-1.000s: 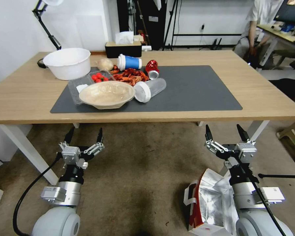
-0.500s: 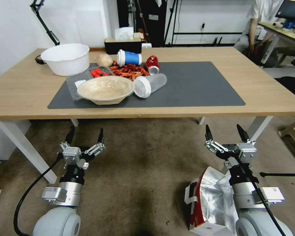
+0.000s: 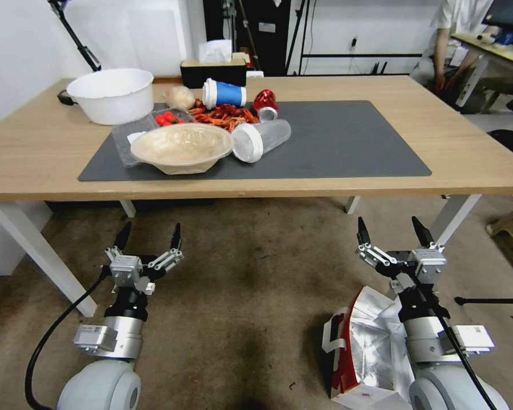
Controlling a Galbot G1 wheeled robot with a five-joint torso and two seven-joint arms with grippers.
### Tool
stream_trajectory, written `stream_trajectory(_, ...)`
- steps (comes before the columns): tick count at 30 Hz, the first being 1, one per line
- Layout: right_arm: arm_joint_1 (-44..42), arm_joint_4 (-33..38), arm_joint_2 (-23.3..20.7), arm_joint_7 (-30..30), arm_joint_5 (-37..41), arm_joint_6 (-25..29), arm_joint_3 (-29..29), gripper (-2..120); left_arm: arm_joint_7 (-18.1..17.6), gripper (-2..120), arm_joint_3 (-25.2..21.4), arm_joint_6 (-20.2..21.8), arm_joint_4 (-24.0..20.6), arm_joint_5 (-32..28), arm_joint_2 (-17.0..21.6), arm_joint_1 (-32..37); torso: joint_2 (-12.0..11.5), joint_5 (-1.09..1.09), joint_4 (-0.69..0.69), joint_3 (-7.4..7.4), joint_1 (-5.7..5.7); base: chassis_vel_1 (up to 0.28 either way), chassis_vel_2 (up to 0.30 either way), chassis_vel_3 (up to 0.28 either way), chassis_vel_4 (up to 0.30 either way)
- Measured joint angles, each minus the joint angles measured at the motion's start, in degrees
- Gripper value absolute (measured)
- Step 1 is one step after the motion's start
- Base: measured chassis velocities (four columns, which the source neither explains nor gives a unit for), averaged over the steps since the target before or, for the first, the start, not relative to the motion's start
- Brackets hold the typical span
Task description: Pick up the food delivery bag from the floor and place it on the table.
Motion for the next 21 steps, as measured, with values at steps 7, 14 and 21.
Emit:
stream_trajectory(7, -0.1, 0.0, 0.0, 0.0, 0.1, 0.1, 0.0, 100, 0.1, 100, 0.1, 0.0, 0.0, 0.4, -0.2, 0.1, -1.6, 0.00, 0.00, -1.03, -0.57, 0.000, 0.000, 0.000, 0.000)
stream_trajectory(14, -0.2, 0.1, 0.1, 0.1, 0.2, 0.1, 0.0, 100, 0.3, 100, 0.1, -0.1, 0.0, 0.5, -0.3, 0.3, -3.0, 0.00, 0.00, -1.96, -1.04, 0.000, 0.000, 0.000, 0.000)
stream_trajectory(21, -0.3, 0.2, 0.0, 0.1, 0.2, 0.1, 0.1, 100, 0.3, 100, 0.2, -0.3, 0.0, 0.5, -0.4, 0.3, -4.7, 0.00, 0.00, -3.07, -1.59, 0.000, 0.000, 0.000, 0.000)
